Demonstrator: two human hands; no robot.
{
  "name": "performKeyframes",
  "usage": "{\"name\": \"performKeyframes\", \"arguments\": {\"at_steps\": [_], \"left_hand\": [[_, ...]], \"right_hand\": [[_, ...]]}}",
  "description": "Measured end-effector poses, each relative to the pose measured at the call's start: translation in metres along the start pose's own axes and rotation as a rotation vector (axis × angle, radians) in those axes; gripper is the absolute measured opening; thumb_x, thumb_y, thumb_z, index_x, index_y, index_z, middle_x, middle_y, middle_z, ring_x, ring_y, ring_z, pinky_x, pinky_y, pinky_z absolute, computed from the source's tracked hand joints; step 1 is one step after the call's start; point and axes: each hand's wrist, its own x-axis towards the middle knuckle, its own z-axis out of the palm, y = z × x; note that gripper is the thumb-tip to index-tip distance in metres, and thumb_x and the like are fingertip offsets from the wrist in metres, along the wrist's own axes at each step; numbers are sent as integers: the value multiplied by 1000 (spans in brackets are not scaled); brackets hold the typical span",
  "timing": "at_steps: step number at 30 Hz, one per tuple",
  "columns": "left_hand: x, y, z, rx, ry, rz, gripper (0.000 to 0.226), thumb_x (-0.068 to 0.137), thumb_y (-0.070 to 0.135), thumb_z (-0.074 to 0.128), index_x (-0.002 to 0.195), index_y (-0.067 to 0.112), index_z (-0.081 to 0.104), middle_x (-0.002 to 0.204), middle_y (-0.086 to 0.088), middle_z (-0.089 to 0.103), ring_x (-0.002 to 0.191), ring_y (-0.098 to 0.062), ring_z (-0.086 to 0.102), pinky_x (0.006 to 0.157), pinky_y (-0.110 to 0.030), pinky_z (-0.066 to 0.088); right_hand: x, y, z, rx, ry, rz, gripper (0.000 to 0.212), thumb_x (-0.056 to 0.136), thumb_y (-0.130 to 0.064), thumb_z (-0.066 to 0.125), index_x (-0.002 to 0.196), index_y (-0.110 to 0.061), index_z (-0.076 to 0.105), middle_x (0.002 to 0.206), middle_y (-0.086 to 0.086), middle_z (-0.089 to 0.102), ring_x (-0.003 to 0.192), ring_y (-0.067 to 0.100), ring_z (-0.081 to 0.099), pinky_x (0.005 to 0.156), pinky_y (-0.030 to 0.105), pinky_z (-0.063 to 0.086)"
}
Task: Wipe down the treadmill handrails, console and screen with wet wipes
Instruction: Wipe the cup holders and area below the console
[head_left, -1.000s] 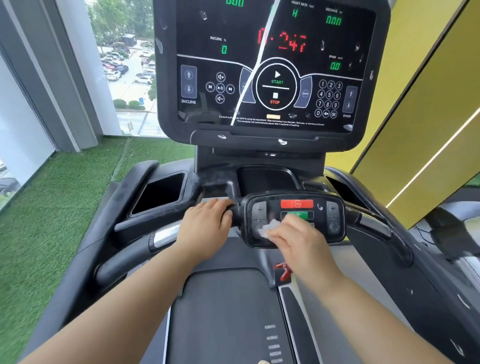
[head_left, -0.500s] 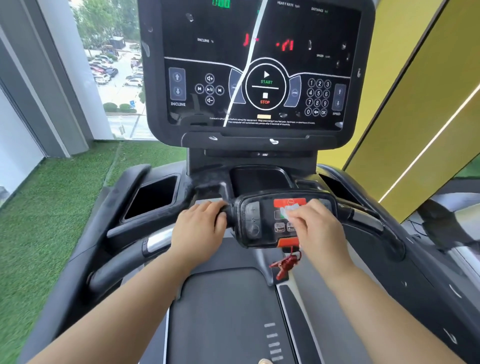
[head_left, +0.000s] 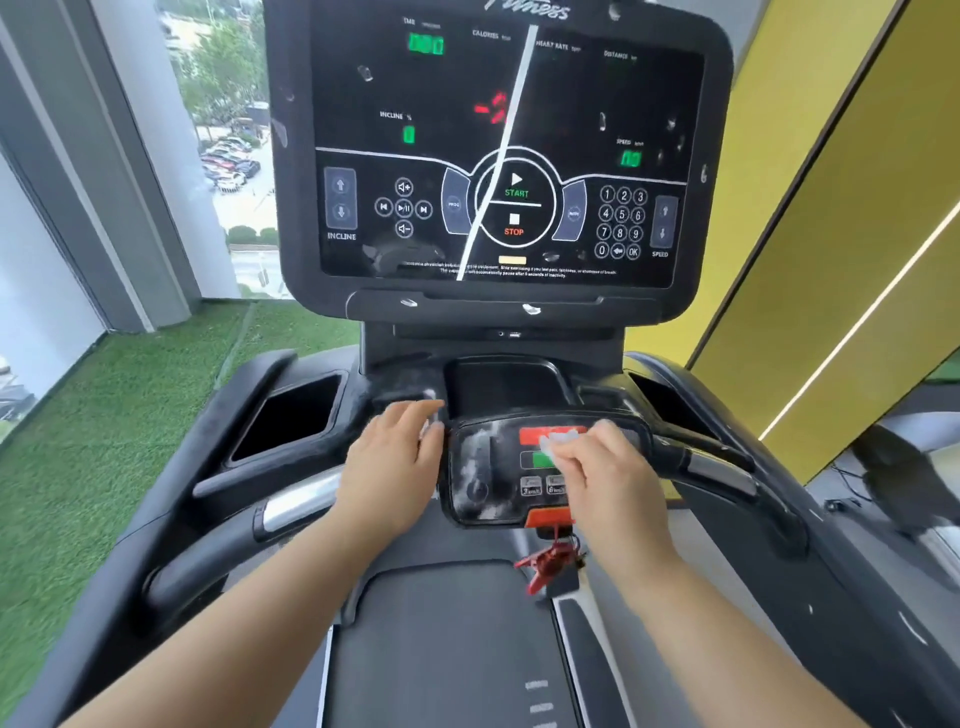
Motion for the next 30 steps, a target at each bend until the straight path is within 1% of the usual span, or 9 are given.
{"name": "performKeyframes", "arguments": {"at_steps": [5,8,10,12,15,18,21,25,30], "left_hand": [[5,35,16,-115,-36,94,36,100,18,35,131,20,53,133,6,51,125,-12,42,87,-9,23],[3,29,18,-118,-34,104,35,100,18,37,129,23,55,128,8,53,119,-10,46,83,-10,26],[2,28,18,-111,-14,105,34,100,17,38,128,22,56,126,8,54,117,-10,47,83,-10,26],[1,29,21,-101,17,99,33,99,16,39,127,22,56,123,8,54,114,-11,47,81,-12,26],[-1,30,21,-98,23,111,34,99,18,39,128,22,56,120,8,54,112,-12,48,81,-14,29],[0,28,21,-107,6,128,35,99,19,37,129,21,54,120,7,54,112,-12,49,84,-17,31],[0,28,21,-98,-2,130,35,99,16,38,130,22,53,122,7,53,113,-10,47,83,-15,28],[-1,29,22,-98,16,112,35,99,16,38,129,23,54,117,10,53,108,-9,47,80,-16,29],[-2,32,23,-115,38,109,35,99,14,38,129,21,55,110,12,51,102,-6,46,79,-17,30]], "right_hand": [[1,-21,15,26,-101,-164,14,85,-16,60,75,-12,68,68,2,48,54,25,49,46,38,46],[4,6,-3,75,-84,-99,23,88,-26,54,76,-12,68,68,2,52,58,23,52,50,35,47],[2,22,-13,125,-66,26,8,87,-17,65,86,-10,69,77,1,57,67,22,58,59,32,50],[1,23,-11,127,-57,110,13,83,-8,70,97,-9,69,85,1,60,73,20,60,65,29,52],[3,-4,-1,134,-78,-3,6,84,-14,70,89,-11,73,76,1,58,66,17,56,57,26,51],[6,-13,7,118,-128,-128,9,82,-14,68,75,-8,70,70,2,52,60,20,51,47,34,50],[13,7,2,133,-98,-102,15,86,-18,67,79,-6,71,76,4,54,66,19,54,53,37,51],[17,21,-12,126,11,-40,10,82,-9,72,77,-1,71,77,5,58,65,19,57,56,28,52],[22,-19,14,168,-142,-115,22,91,-26,58,84,-6,66,83,1,54,71,16,52,55,34,52]]}}
